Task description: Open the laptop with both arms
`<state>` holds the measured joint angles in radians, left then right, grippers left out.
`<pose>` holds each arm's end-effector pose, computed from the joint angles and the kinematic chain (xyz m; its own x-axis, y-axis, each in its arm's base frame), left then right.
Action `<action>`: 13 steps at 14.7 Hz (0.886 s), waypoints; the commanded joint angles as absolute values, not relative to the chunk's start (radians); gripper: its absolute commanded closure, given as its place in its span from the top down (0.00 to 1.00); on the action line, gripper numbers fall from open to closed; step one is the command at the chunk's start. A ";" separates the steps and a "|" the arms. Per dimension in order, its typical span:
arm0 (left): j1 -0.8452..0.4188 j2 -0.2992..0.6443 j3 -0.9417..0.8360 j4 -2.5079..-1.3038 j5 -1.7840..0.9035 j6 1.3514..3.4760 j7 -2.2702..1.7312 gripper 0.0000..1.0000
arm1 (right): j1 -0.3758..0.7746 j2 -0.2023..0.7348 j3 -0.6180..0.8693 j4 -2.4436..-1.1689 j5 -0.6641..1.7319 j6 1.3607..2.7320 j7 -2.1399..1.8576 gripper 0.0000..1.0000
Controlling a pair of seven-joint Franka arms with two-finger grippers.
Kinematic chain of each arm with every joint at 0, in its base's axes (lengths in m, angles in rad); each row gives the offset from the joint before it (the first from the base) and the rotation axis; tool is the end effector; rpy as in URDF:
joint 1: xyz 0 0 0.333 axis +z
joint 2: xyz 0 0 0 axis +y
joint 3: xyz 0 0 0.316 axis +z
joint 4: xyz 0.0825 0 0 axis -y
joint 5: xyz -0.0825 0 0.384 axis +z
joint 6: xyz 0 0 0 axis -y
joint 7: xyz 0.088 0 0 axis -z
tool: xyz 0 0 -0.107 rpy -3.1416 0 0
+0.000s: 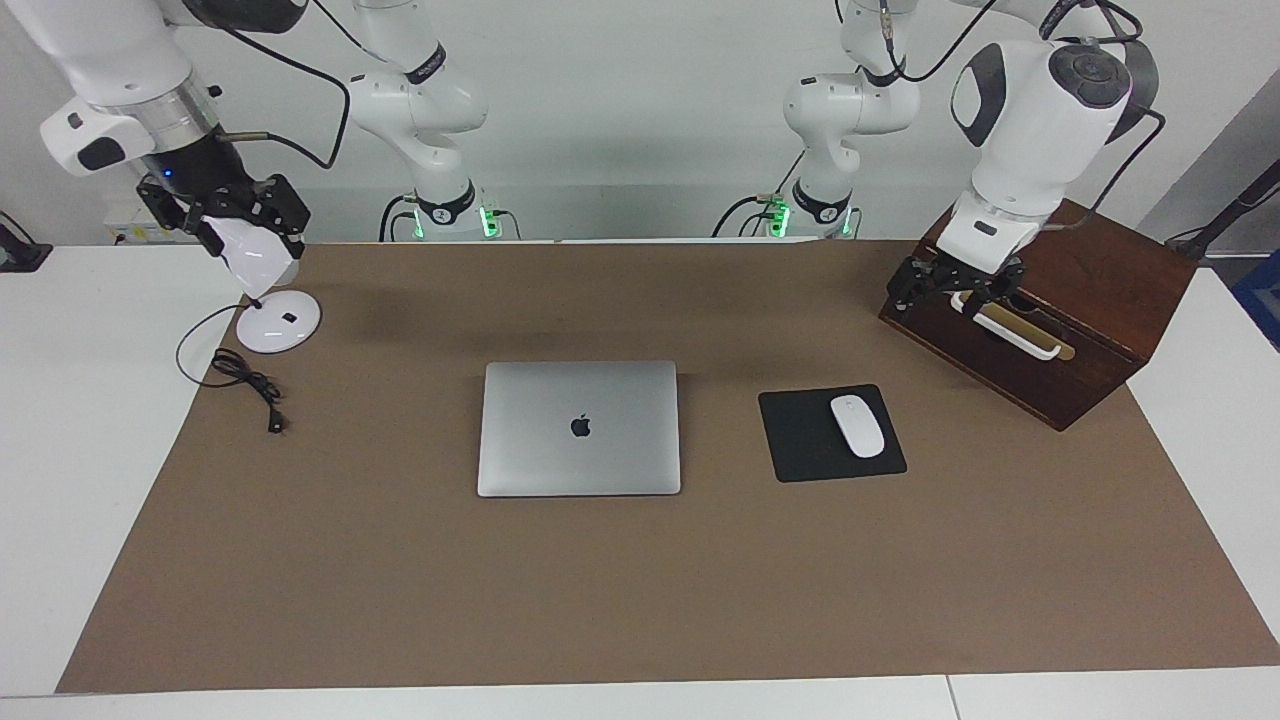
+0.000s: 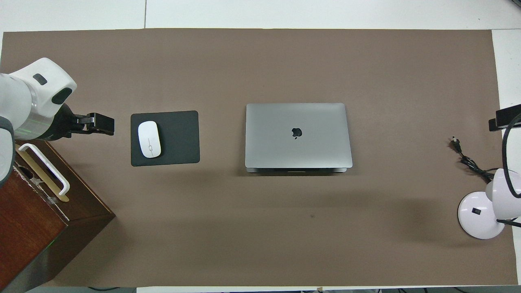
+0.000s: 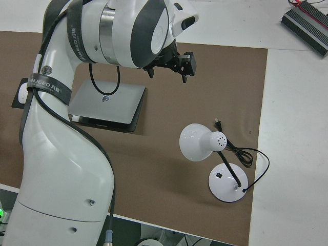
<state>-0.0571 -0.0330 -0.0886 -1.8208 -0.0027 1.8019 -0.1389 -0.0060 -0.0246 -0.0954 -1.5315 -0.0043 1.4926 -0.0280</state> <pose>0.5483 -0.0813 0.5436 0.9999 -0.0062 0.0139 -0.0062 -1.0000 0.0017 0.5363 -0.0558 0.6495 0.9972 -0.0736 -0.0145 -0.0736 -0.9973 0.0016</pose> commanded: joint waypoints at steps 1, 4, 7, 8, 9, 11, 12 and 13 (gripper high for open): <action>-0.060 -0.086 -0.094 -1.911 -0.032 1.879 -0.216 1.00 | -0.006 -0.041 -0.101 -1.546 0.012 1.502 -0.009 1.00; -0.060 -0.097 -0.092 -1.936 -0.051 1.885 -0.233 1.00 | -0.005 -0.041 -0.091 -1.551 0.014 1.516 -0.008 1.00; -0.060 -0.101 -0.095 -1.947 -0.054 1.885 -0.314 1.00 | 0.000 -0.048 -0.068 -1.587 0.017 1.593 0.046 1.00; -0.069 -0.104 -0.097 -1.953 -0.055 1.888 -0.390 1.00 | 0.002 -0.051 -0.058 -1.606 0.017 1.627 0.075 1.00; -0.080 -0.104 -0.097 -1.954 -0.055 1.890 -0.452 1.00 | 0.011 -0.051 -0.057 -1.618 0.023 1.658 0.099 1.00; -0.089 -0.104 -0.095 -1.954 -0.055 1.888 -0.520 1.00 | 0.020 -0.051 -0.051 -1.652 0.028 1.719 0.138 1.00; -0.095 -0.103 -0.095 -1.947 -0.055 1.890 -0.555 1.00 | 0.021 -0.051 -0.029 -1.663 0.029 1.751 0.171 1.00; -0.095 -0.103 -0.097 -1.948 -0.055 1.891 -0.580 1.00 | 0.021 -0.051 -0.008 -1.680 0.029 1.784 0.207 1.00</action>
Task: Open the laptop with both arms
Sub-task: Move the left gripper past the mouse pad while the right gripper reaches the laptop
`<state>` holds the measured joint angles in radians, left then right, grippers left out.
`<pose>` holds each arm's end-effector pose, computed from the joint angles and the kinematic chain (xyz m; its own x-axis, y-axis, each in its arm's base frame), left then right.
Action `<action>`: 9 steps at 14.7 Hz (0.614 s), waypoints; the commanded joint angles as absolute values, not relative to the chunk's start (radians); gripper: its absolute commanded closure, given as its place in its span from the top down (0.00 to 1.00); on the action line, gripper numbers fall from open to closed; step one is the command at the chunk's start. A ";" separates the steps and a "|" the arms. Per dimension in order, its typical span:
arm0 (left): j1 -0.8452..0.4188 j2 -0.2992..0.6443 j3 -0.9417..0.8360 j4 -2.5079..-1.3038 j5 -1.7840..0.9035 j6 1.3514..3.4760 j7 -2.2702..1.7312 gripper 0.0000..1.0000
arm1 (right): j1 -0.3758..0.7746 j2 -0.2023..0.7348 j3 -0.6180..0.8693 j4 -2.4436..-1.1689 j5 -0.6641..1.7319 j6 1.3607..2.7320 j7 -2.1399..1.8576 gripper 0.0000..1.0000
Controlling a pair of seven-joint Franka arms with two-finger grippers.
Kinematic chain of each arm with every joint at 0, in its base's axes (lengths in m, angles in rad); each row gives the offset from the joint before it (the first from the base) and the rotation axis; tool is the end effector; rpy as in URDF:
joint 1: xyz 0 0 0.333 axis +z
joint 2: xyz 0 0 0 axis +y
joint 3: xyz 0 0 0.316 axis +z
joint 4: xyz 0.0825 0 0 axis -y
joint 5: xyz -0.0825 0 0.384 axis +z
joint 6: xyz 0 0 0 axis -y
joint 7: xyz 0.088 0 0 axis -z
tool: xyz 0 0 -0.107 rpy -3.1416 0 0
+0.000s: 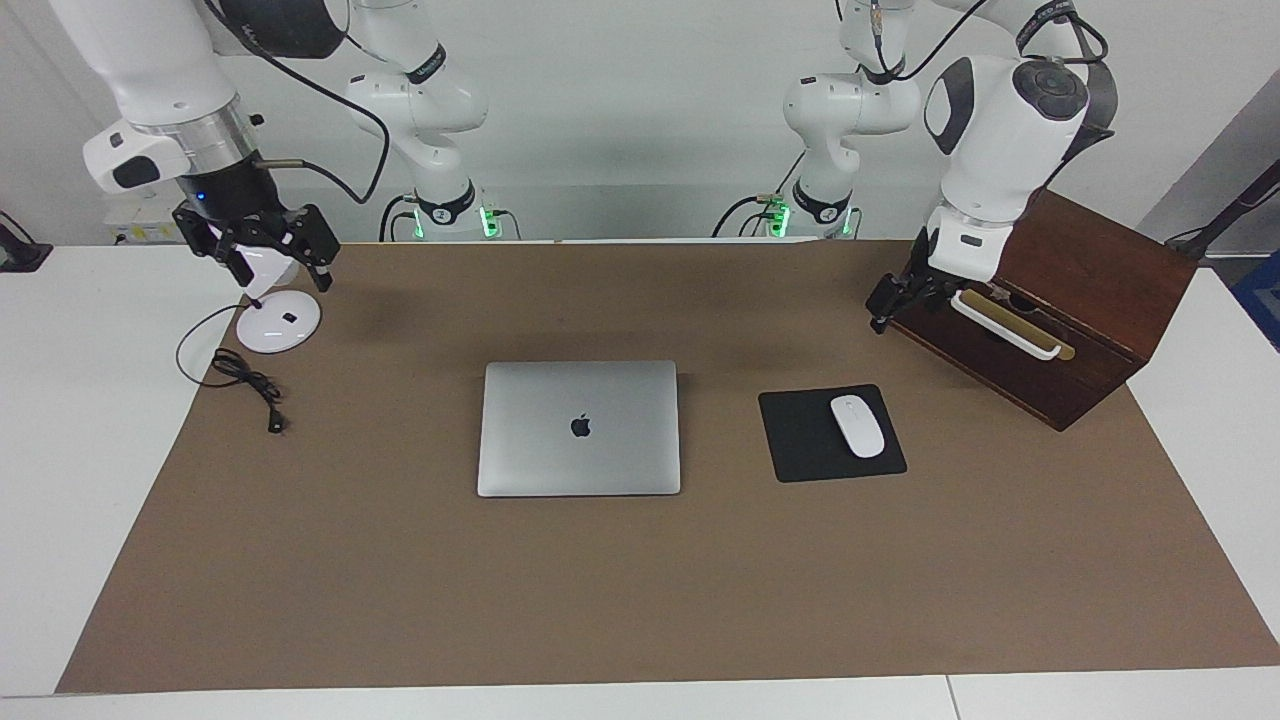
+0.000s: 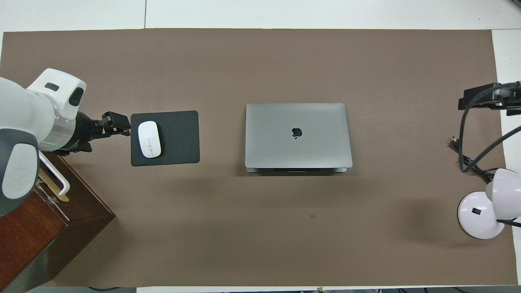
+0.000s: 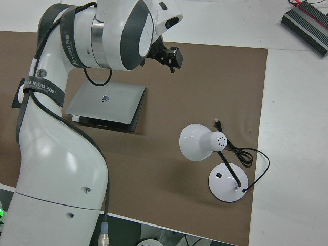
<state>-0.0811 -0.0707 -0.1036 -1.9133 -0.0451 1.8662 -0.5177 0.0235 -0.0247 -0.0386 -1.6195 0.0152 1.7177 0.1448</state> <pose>0.5325 -0.1043 0.5254 0.9408 0.3390 0.0021 0.3386 -0.9400 0.0428 0.5610 -0.0073 0.6288 0.9797 -0.1614 0.1189 -0.1585 -0.9868 -0.0337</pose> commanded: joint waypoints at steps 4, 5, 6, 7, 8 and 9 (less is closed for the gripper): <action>-0.117 -0.124 -0.098 -1.992 -0.112 1.897 -0.803 1.00 | 0.025 -0.049 0.023 -1.726 0.029 1.859 0.259 0.84; -0.118 -0.136 -0.100 -2.026 -0.121 1.939 -0.860 1.00 | 0.031 -0.049 0.029 -1.730 0.029 1.861 0.284 0.84; -0.124 -0.149 -0.100 -2.057 -0.136 1.974 -0.899 1.00 | 0.032 -0.049 0.038 -1.733 0.029 1.867 0.310 0.78; -0.141 -0.164 -0.100 -2.089 -0.153 1.991 -0.955 0.98 | 0.032 -0.049 0.050 -1.747 0.029 1.890 0.334 0.68; -0.143 -0.164 -0.100 -2.092 -0.175 1.988 -1.010 0.79 | 0.032 -0.051 0.060 -1.759 0.029 1.913 0.356 0.55; -0.140 -0.167 -0.098 -2.101 -0.211 1.990 -1.038 0.66 | 0.031 -0.051 0.064 -1.764 0.031 1.914 0.379 0.45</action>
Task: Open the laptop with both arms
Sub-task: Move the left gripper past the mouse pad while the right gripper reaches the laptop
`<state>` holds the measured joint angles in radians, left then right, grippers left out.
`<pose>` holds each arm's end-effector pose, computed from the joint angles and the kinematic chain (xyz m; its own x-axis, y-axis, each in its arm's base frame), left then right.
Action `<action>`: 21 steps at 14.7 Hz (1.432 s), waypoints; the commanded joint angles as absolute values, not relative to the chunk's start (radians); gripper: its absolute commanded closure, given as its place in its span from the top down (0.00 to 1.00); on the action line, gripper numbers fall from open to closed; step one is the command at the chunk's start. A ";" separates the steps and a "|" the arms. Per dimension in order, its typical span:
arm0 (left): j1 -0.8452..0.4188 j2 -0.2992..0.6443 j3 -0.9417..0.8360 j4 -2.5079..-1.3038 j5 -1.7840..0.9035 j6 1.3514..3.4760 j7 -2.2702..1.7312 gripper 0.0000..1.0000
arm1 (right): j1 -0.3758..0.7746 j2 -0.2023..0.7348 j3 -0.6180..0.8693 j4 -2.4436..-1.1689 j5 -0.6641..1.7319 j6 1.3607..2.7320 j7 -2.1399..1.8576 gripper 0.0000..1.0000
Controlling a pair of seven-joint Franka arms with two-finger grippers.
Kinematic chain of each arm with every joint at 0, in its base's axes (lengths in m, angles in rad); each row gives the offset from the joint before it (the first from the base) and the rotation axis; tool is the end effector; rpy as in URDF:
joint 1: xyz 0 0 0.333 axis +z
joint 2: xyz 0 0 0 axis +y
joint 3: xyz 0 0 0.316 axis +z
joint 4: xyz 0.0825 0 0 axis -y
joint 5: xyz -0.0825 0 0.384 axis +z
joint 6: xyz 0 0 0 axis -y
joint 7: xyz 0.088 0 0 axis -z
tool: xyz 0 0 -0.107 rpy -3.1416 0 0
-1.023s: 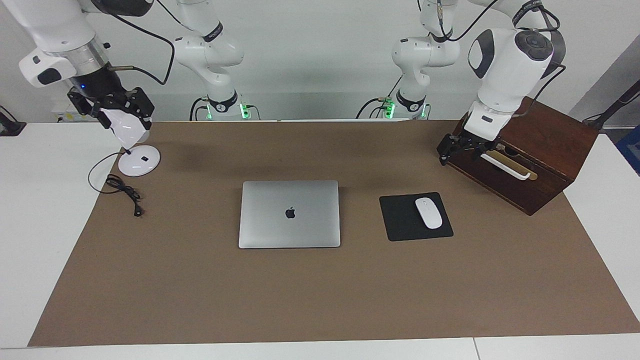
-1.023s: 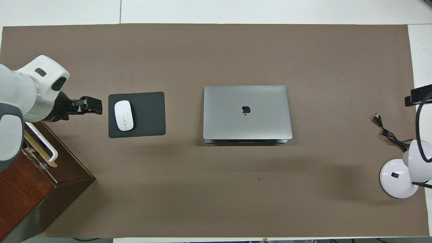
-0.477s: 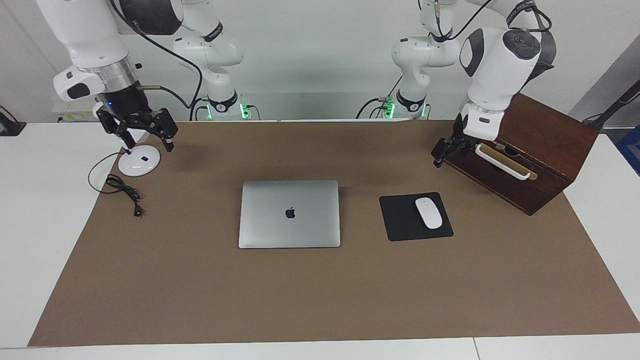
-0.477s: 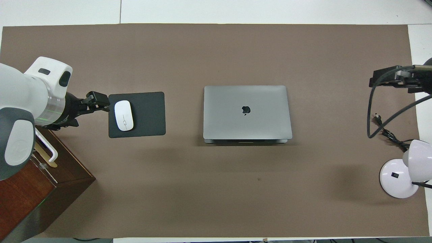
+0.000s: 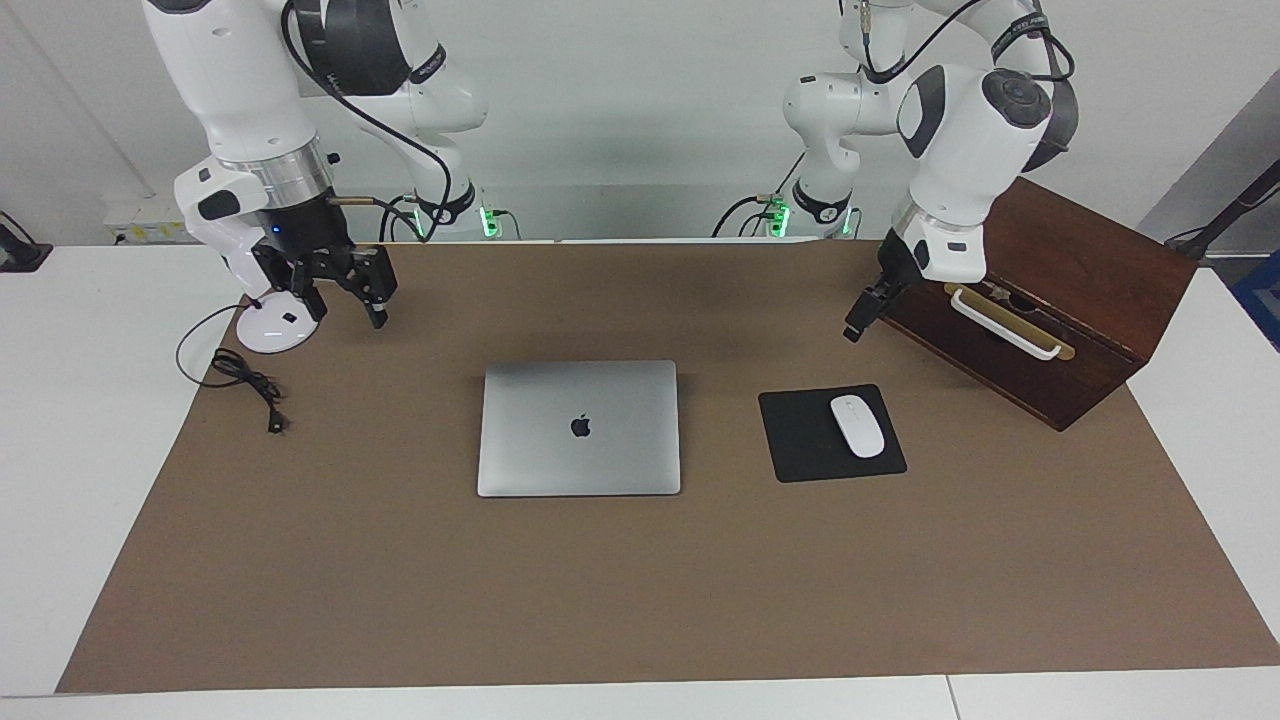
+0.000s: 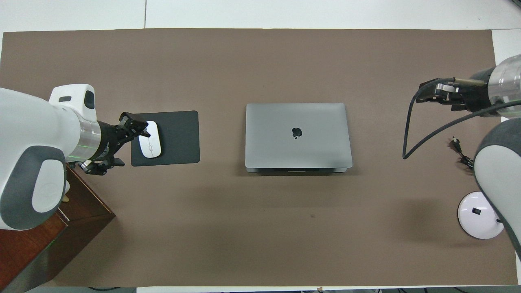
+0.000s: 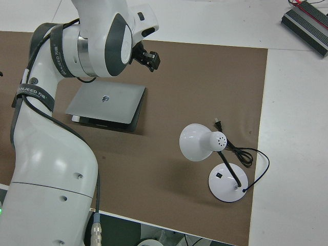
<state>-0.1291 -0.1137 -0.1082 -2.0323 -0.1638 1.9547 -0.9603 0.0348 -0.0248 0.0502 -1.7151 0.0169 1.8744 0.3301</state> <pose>0.5098 -0.1361 0.4996 0.7096 0.6978 -0.0976 0.7045 -0.7016 0.1067 0.5696 0.0501 0.5980 0.9539 -0.2486 0.1681 -0.2393 -0.9681 -0.0740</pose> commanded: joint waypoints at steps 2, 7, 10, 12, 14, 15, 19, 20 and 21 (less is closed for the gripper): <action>-0.126 -0.166 -0.095 -2.109 -0.314 1.990 -1.060 0.40 | 0.031 -0.051 0.063 -1.769 0.070 1.916 0.393 0.27; -0.107 -0.158 -0.100 -2.221 -0.547 2.132 -1.174 0.11 | 0.034 -0.060 0.095 -1.782 0.104 1.916 0.524 0.00; -0.130 -0.149 -0.100 -2.305 -0.734 2.239 -1.216 0.00 | 0.037 -0.066 0.112 -1.798 0.106 1.919 0.593 0.00; -0.133 -0.127 -0.098 -2.327 -0.851 2.252 -1.232 0.00 | 0.066 -0.066 0.112 -1.798 0.126 1.924 0.652 0.00; -0.141 -0.123 -0.100 -2.365 -0.951 2.299 -1.253 0.00 | 0.072 -0.066 0.112 -1.804 0.130 1.925 0.675 0.00; -0.167 -0.123 -0.100 -2.390 -0.992 2.347 -1.259 0.00 | 0.078 -0.066 0.112 -1.804 0.130 1.925 0.690 0.00; -0.256 -0.057 -0.100 -2.418 -1.210 2.471 -1.266 0.00 | 0.107 -0.066 0.118 -1.831 0.144 1.968 0.738 0.85; -0.277 -0.032 -0.100 -2.415 -1.253 2.505 -1.266 0.00 | 0.115 -0.066 0.127 -1.854 0.144 2.006 0.755 1.00; -0.302 -0.012 -0.100 -2.413 -1.309 2.528 -1.264 0.00 | 0.121 -0.067 0.127 -1.873 0.144 2.037 0.770 1.00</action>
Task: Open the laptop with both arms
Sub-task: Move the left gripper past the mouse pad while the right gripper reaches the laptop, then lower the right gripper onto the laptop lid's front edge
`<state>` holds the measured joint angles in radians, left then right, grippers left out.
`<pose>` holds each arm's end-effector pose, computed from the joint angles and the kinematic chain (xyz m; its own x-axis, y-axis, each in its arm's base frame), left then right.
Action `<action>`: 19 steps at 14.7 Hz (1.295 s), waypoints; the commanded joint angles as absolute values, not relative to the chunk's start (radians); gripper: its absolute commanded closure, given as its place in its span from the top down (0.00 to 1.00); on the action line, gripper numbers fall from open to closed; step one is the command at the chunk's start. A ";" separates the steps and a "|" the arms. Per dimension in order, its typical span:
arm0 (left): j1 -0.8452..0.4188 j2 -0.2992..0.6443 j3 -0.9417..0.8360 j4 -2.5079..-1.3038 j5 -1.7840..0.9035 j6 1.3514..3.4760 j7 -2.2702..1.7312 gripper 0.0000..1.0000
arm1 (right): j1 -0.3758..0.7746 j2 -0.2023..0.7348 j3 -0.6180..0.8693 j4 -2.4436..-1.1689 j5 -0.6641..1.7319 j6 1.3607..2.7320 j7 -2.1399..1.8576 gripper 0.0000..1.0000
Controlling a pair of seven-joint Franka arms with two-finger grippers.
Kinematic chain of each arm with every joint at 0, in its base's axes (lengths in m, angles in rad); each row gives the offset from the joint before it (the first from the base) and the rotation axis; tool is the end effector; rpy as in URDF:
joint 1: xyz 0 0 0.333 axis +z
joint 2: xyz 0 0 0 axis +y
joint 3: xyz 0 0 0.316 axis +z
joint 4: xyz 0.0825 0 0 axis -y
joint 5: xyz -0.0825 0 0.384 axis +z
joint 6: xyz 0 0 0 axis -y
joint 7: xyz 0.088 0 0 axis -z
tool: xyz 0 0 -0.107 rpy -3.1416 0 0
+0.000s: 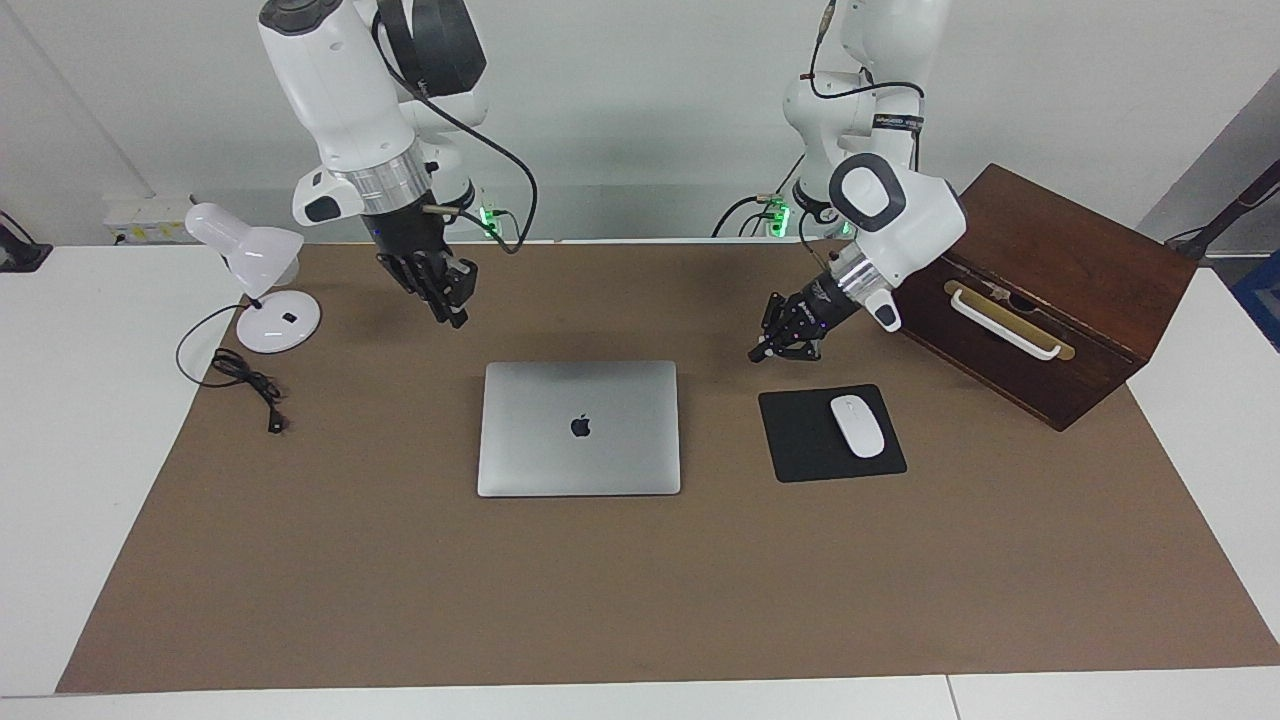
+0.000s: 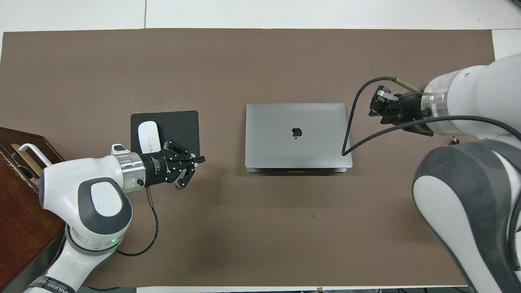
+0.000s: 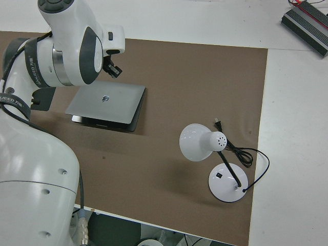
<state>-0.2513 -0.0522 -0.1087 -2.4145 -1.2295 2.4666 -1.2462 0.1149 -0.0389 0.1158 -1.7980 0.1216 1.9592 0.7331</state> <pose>0.4613 -0.1718 0.3394 -0.2126 0.6739 -0.7076 0.9626 0.2690 -0.0330 0.5533 0.1392 0.5740 0.8534 -0.5167 0.0689 -0.4928 -0.8428 -0.2164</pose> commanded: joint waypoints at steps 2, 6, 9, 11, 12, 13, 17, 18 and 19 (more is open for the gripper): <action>-0.334 0.032 -0.100 -2.407 -1.405 2.551 -1.258 0.00 | 0.147 -0.066 0.127 -1.899 0.144 2.092 0.801 1.00; -0.417 0.097 -0.100 -2.370 -1.517 2.632 -1.243 0.00 | 0.196 -0.054 0.127 -1.966 0.144 2.241 0.877 1.00; -0.449 0.129 -0.100 -2.346 -1.584 2.644 -1.204 0.00 | 0.232 -0.023 0.126 -1.989 0.146 2.328 0.934 1.00; -0.483 0.147 -0.100 -2.339 -1.659 2.689 -1.142 0.00 | 0.241 -0.006 0.126 -2.019 0.146 2.397 0.945 1.00; -0.497 0.158 -0.098 -2.338 -1.696 2.692 -1.108 0.00 | 0.245 0.001 0.126 -2.035 0.146 2.433 0.946 1.00; -0.505 0.163 -0.100 -2.332 -1.724 2.694 -1.080 0.00 | 0.255 0.005 0.124 -2.051 0.146 2.465 0.948 1.00; -0.511 0.167 -0.100 -2.318 -1.755 2.697 -1.062 0.00 | 0.296 0.034 0.117 -2.111 0.147 2.640 1.052 1.00; -0.514 0.169 -0.100 -2.313 -1.756 2.703 -1.060 0.00 | 0.311 0.040 0.115 -2.112 0.147 2.663 1.083 1.00; -0.523 0.173 -0.100 -2.313 -1.770 2.712 -1.060 0.00 | 0.319 0.044 0.117 -2.112 0.147 2.681 1.132 1.00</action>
<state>-0.4945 0.1495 -0.1094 -2.3361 -1.7283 2.6778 -1.0855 0.2975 0.0457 0.1213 -2.0923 0.1255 2.6295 1.0657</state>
